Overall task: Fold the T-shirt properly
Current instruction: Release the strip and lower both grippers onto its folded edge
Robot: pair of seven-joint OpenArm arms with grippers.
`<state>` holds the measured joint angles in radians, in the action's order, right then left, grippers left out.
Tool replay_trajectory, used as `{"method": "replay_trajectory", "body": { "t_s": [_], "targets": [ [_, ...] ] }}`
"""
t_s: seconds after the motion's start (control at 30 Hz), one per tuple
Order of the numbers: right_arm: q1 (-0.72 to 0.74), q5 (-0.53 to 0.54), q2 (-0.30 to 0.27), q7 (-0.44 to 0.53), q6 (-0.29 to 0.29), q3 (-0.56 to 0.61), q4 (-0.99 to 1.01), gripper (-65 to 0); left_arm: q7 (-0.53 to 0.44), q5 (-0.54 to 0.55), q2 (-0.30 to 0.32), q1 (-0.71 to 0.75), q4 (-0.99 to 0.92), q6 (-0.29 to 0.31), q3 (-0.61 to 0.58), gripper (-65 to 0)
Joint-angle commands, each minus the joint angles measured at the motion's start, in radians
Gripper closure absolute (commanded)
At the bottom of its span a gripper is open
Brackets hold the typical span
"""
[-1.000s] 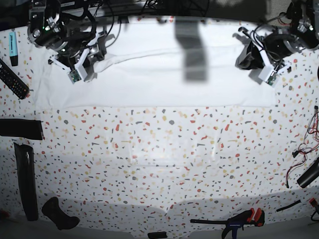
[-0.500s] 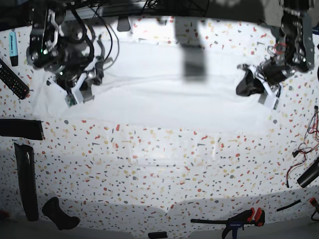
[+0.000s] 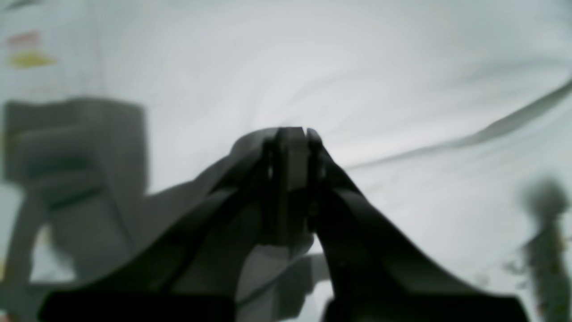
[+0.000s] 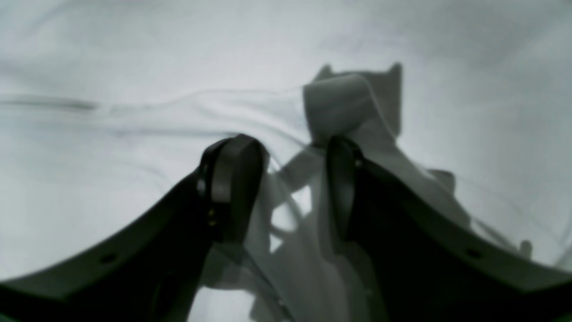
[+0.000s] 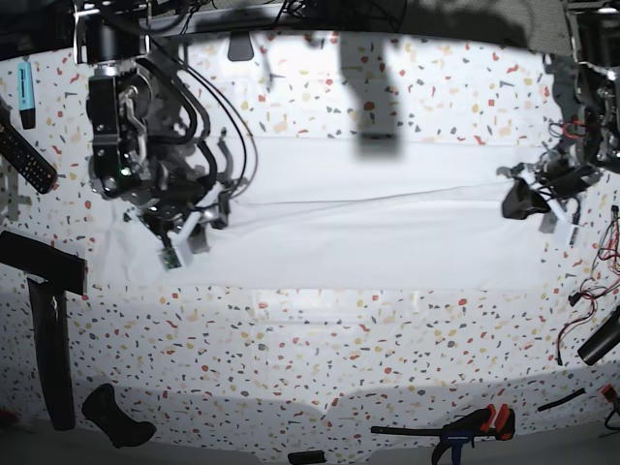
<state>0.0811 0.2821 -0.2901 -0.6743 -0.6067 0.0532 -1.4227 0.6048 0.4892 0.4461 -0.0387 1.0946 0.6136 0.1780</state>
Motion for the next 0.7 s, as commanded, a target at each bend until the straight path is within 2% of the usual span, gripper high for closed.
{"method": "replay_trajectory", "body": {
  "t_s": [0.0, 0.1, 0.2, 0.33, 0.4, 0.47, 0.53, 0.6, 0.67],
  "targets": [
    [0.021, 0.008, 0.009, -0.007, 0.006, 0.021, -0.009, -28.2, 0.101, -0.122, 0.033, 0.014, -0.016, -0.077, 0.005, -5.2],
    [0.037, 0.005, 0.034, -0.018, 0.016, 0.06, -0.009, -28.2, 0.111, -0.122, 0.063, 0.014, -0.016, -0.077, 0.005, -5.2],
    [0.04, 0.005, 0.053, -0.068, 0.015, 0.065, -0.009, -28.2, 0.131, -0.114, 0.073, 0.019, -0.016, -0.084, 0.005, -5.2],
    [0.041, 0.005, 0.034, -0.124, 0.015, 0.044, -0.01, -28.2, 0.166, -0.035, 0.073, 0.019, -0.015, -0.083, 0.005, -5.8],
    [0.044, 0.005, 0.026, -0.157, 0.015, 0.021, -0.011, -28.2, 0.179, -0.005, 0.072, 0.016, -0.015, -0.083, 0.005, -12.1],
    [0.053, 0.005, 0.027, -0.215, 0.015, -0.009, -0.011, -28.3, 0.203, 0.002, 0.072, 0.008, -0.014, -0.083, 0.005, -22.1],
    [0.071, 0.005, 0.027, -0.264, 0.013, -0.031, -0.011, -28.7, 0.271, 0.002, 0.072, -0.011, -0.014, -0.083, 0.005, -30.3],
    [0.096, 0.01, 0.027, -0.287, 0.013, -0.046, -0.013, -31.9, 0.332, 0.002, 0.073, -0.035, -0.014, -0.083, 0.005, -34.2],
    [0.126, 0.009, 0.027, -0.289, 0.013, -0.053, -0.018, -34.1, 0.341, 0.009, 0.079, -0.056, -0.014, -0.083, 0.005, -35.2]
  ]
}}
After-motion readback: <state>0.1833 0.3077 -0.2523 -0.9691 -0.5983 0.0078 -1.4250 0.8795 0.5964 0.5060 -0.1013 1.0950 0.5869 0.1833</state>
